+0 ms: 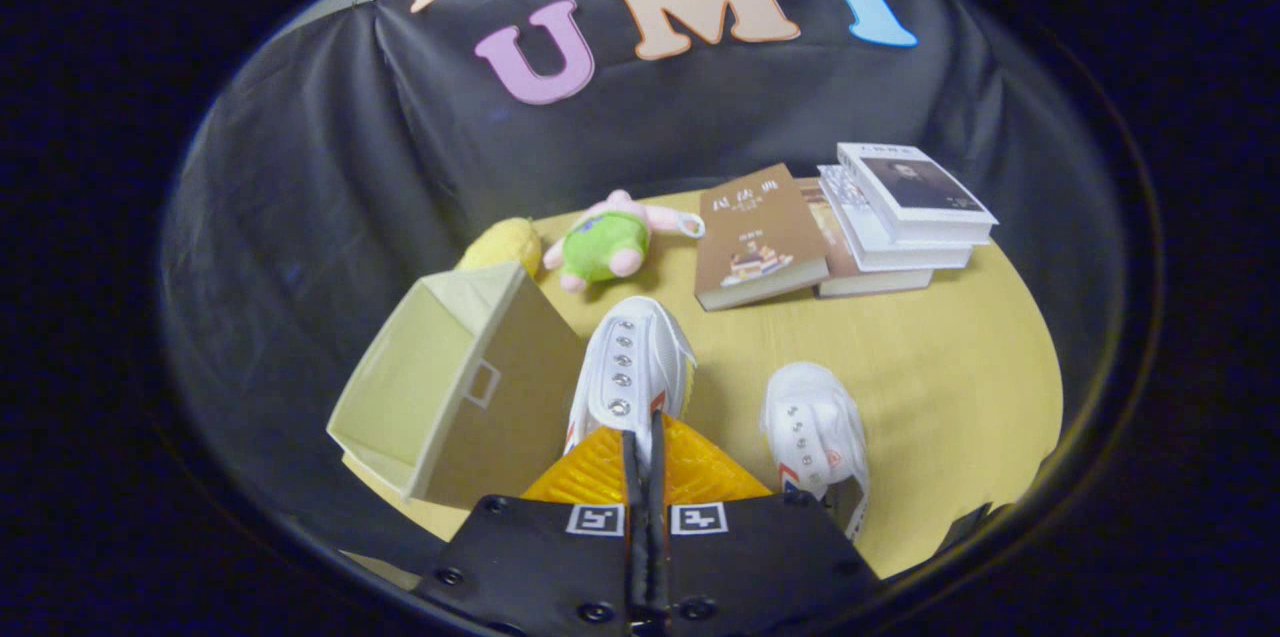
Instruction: Open the storage box then place both shoes into the box .Put the left shoe in first, then the right shoe, with the right side of both shoes facing outward in a uniform manner.
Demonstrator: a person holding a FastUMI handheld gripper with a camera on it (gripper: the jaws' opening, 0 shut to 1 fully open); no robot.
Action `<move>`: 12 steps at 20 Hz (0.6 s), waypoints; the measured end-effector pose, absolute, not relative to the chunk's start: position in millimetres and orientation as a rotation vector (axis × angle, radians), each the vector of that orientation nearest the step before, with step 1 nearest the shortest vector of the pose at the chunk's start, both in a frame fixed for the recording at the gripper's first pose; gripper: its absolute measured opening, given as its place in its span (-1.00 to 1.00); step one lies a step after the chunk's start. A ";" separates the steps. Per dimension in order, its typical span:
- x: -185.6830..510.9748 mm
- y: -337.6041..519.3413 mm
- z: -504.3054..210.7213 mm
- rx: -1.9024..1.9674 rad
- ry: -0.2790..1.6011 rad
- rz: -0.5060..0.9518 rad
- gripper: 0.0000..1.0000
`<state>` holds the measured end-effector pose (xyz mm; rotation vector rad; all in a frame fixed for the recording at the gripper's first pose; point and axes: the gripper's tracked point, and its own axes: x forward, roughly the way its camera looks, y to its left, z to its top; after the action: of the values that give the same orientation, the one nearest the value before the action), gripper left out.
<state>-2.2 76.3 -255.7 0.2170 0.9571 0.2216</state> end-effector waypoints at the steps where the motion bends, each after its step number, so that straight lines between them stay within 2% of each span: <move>1: 3.9 81.8 -243.7 0.235 0.935 0.227 -0.94; 7: 31.7 138.1 -175.5 0.376 0.880 0.320 -0.94; 12: 30.6 214.5 -179.5 0.444 0.899 0.380 -0.94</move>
<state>30.6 214.5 -179.5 0.4439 0.8992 0.3798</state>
